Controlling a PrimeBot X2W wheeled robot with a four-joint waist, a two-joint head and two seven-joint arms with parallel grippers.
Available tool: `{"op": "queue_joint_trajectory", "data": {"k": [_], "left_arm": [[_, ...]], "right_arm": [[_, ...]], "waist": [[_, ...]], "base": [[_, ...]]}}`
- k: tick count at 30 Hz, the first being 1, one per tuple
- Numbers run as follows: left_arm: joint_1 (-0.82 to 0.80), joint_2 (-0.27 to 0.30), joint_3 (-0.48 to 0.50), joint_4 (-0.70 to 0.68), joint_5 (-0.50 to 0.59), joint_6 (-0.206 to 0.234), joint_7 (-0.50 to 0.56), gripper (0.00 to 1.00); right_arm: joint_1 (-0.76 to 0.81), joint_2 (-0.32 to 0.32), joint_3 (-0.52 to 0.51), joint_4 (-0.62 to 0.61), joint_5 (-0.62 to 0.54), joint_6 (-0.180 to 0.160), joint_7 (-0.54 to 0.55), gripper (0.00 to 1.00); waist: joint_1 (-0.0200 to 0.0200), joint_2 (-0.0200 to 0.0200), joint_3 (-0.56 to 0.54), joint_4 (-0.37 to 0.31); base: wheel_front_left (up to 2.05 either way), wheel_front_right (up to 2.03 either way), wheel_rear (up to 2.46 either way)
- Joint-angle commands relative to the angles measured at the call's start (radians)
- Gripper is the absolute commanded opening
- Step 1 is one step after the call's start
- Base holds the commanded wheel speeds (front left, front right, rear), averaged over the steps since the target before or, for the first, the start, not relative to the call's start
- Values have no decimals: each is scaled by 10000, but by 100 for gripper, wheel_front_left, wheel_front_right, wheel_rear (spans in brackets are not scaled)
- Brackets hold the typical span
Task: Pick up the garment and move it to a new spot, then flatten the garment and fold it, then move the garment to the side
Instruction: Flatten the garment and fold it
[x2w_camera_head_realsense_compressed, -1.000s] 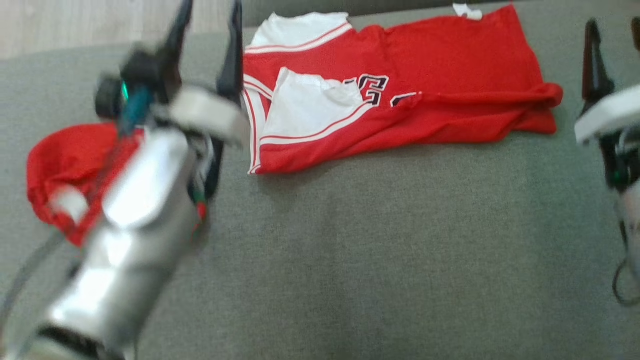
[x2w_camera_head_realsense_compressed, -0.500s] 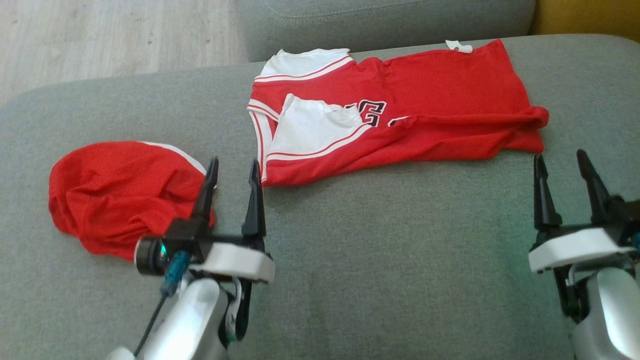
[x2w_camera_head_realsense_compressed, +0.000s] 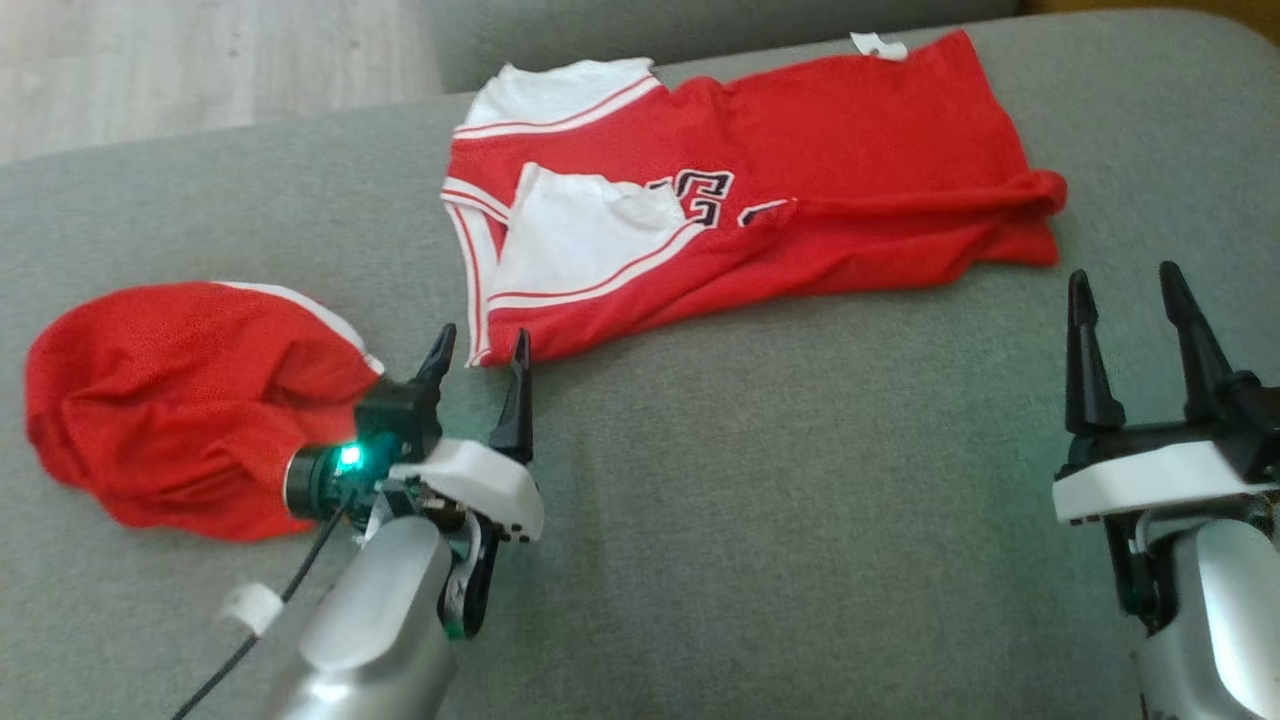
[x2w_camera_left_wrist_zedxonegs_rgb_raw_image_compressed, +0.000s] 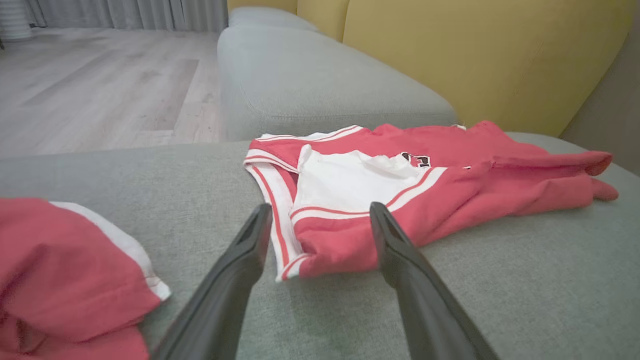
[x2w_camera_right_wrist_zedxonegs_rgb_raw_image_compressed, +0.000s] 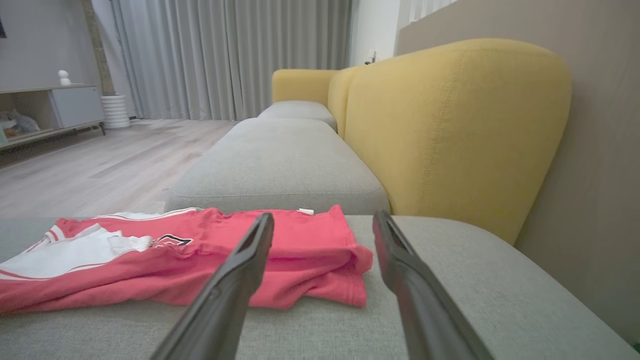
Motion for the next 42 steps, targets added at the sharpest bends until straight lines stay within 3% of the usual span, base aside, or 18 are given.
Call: {"op": "queue_joint_trajectory", "data": {"k": [1,9,16,17,18,22,28,36,42], "left_arm": [[-492,47,311,5,-101,19,55,100],[-1309,37,590,1971,-355,555,587,100],[-1606,-2,306,3116,-497,211,1358,100],[-1616,-14,239,3189,-534,99,1448,38],[-1629,-26,178,3228,-569,0,1486,0],[-1707,-55,147,3102,-720,-117,1102,0],[-2086,-83,190,2021,-1098,-334,-538,0],[-2350,-87,-217,-2,-1065,-398,-898,0],[-2193,-88,-728,-1125,-827,-410,-904,0]], "right_arm": [[-402,-9,265,-366,-51,-7,21,100],[-607,94,495,-458,48,-7,-2,100],[-730,91,479,-442,98,-7,-31,100],[-757,72,450,-417,79,-7,-11,100],[-791,54,409,-392,62,-7,22,100],[-979,-12,220,-226,-5,-7,391,100],[-1994,-212,-382,691,-457,-7,2335,100],[-4047,-513,-977,3365,-1097,-7,4998,100],[-5361,-892,-1485,5509,-1743,-7,5622,100]], "waist": [[-1,-1,176,-175],[-1,-1,556,-582],[-1,-1,665,-671],[-1,-1,660,-661],[-1,-1,649,-637],[-1,-1,591,-523],[-1,-1,607,-100],[-1,-1,1042,462],[-1,-1,1418,922]], "base": [[0,0,0],[0,0,0],[0,0,0],[0,0,0],[0,0,0],[0,0,0],[0,0,0],[0,0,0],[0,0,0]]}}
